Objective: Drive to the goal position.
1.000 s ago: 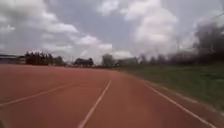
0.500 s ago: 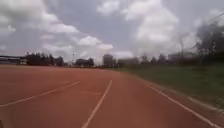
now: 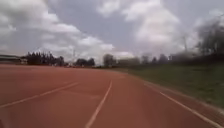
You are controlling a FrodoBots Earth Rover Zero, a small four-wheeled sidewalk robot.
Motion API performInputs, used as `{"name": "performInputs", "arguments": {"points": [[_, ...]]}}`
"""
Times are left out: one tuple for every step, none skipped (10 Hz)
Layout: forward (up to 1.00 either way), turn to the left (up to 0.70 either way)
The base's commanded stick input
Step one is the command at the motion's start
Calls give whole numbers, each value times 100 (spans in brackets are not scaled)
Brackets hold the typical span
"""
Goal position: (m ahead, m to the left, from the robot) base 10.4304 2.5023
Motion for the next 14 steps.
{"name": "performInputs", "arguments": {"points": [[70,0],[70,0],[70,0],[70,0],[70,0],[70,-14],[70,-31],[70,-22],[70,-4],[70,0],[70,0],[70,0],[70,0],[70,0]]}}
